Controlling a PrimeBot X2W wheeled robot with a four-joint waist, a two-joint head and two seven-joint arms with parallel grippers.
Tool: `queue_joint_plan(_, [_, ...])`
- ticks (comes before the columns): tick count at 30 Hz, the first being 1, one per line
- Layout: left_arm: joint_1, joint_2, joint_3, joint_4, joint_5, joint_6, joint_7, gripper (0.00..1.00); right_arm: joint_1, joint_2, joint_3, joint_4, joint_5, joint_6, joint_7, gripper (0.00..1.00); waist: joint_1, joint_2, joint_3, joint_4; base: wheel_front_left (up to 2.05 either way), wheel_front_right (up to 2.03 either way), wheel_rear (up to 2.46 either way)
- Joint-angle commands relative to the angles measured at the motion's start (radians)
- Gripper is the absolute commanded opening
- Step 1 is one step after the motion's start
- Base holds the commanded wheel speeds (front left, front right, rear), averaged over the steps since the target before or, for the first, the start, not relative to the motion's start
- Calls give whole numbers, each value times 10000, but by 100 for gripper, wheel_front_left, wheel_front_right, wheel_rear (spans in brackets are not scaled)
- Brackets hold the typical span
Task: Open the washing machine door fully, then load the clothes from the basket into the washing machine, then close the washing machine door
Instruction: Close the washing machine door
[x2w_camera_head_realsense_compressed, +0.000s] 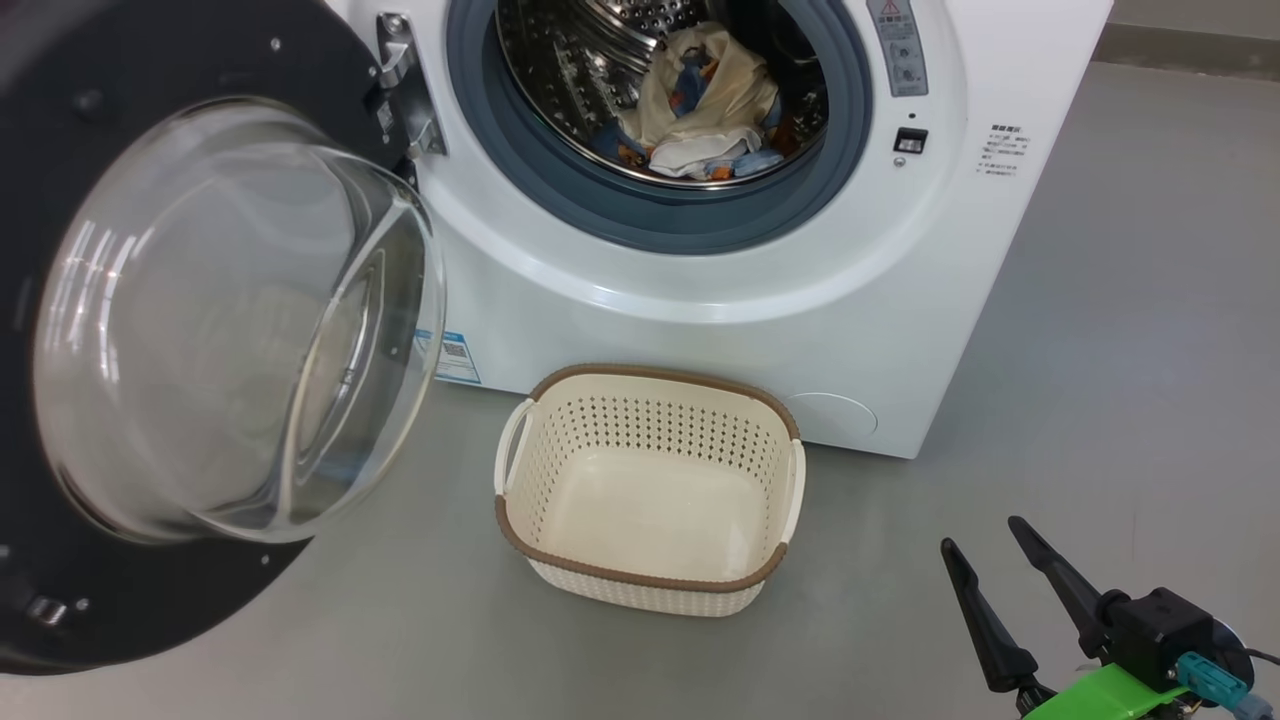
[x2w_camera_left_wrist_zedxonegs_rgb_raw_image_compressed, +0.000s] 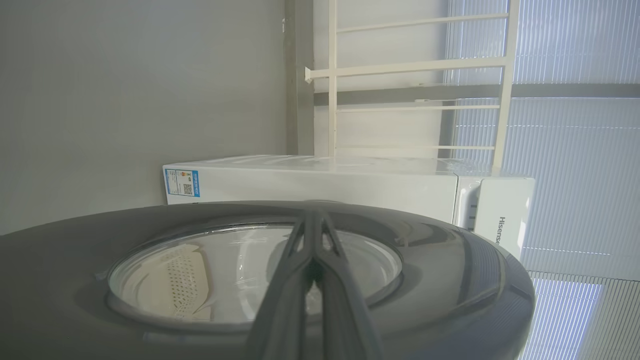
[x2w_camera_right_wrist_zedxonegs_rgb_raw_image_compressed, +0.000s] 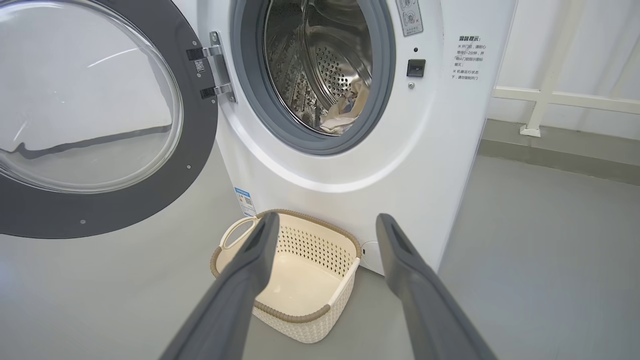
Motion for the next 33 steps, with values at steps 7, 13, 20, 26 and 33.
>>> queue_joint_plan(7, [738, -173, -228, -1385, -130, 209, 692, 0, -64, 11, 113, -253, -26, 16, -49, 100, 0, 0, -97, 104, 0, 0, 0])
queue_joint_plan(13, [1276, -570, -388, -2682, -242, 579, 1345, 0, -10, 78, 39, -279, -43, 16, -49, 100, 0, 0, -85, 195, 0, 0, 0])
queue_joint_plan(20, [1731, -1027, -617, -4118, -417, 1036, 2065, 0, -71, 162, 63, -281, -46, 16, -49, 100, 0, 0, -92, 223, 0, 0, 0])
queue_joint_plan(26, [1908, -1337, -761, -4828, -552, 1290, 2418, 0, -136, 260, 91, -242, -21, 16, -49, 100, 0, 0, -103, 138, 0, 0, 0])
queue_joint_plan(33, [2217, -1591, -970, -5610, -590, 1571, 2790, 0, -137, 372, 71, -235, 0, 16, -49, 100, 0, 0, -151, -85, 0, 0, 0])
